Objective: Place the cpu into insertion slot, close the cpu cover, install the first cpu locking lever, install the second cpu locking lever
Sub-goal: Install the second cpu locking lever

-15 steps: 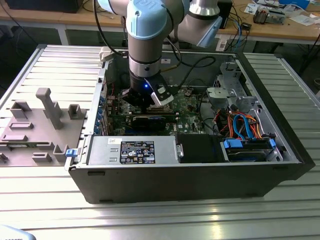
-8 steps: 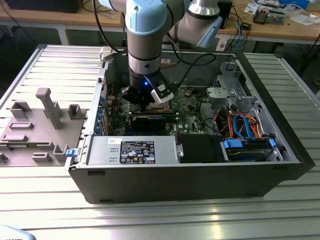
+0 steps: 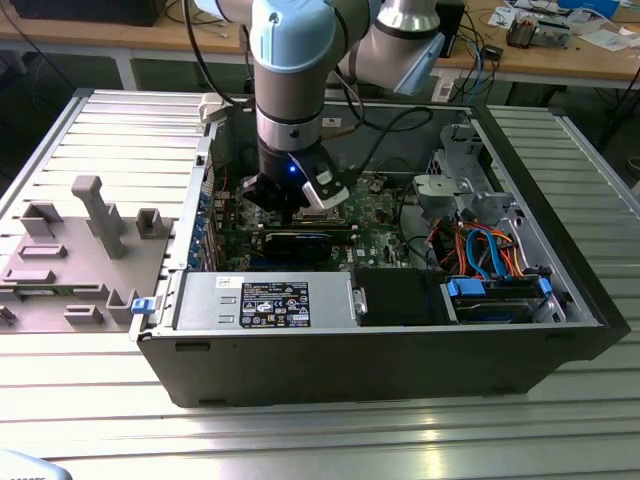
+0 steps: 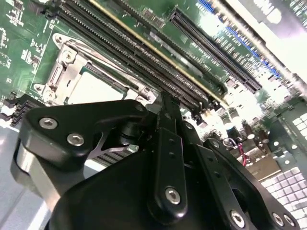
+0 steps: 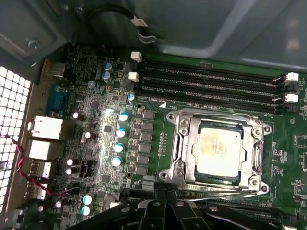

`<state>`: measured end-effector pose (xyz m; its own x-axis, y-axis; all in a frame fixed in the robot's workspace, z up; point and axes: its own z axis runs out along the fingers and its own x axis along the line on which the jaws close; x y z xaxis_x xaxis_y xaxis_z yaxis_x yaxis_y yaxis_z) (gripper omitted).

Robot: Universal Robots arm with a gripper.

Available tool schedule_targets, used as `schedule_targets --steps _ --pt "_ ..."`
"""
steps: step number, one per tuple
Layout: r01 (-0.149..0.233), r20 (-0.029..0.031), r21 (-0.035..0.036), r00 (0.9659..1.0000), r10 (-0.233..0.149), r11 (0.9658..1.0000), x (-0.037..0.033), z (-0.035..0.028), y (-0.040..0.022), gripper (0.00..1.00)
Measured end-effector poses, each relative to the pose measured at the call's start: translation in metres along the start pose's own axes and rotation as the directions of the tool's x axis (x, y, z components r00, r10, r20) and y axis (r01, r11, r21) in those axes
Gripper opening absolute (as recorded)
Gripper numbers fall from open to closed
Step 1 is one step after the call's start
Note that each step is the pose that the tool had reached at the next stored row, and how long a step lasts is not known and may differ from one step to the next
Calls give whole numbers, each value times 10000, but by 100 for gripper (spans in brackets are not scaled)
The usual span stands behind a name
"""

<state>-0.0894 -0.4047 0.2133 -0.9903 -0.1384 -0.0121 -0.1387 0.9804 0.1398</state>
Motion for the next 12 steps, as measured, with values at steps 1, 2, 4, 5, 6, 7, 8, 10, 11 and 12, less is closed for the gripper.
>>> schedule_targets --steps 1,2,4,5,6,7,8,10,11,12 --pt "5 4 -29 10000 -5 10000 4 -4 -25 11" --pt "7 6 -55 10000 -7 10000 6 -6 -45 11" --pt "10 14 -111 10000 -10 9999 11 -11 -81 11" --pt "12 19 -142 10000 -12 9999 13 -13 -94 11" --pt "16 23 -186 10000 -15 9998 14 -15 -101 11" --pt "26 22 -210 10000 -25 9998 13 -14 -101 11" --pt "37 22 -226 10000 -37 9997 13 -12 -101 11" --pt "67 15 -238 10000 -67 9997 11 -2 -94 11" --pt "80 13 -239 10000 -80 9997 9 5 -82 11" --pt "91 12 -240 10000 -90 9997 7 11 -68 11"
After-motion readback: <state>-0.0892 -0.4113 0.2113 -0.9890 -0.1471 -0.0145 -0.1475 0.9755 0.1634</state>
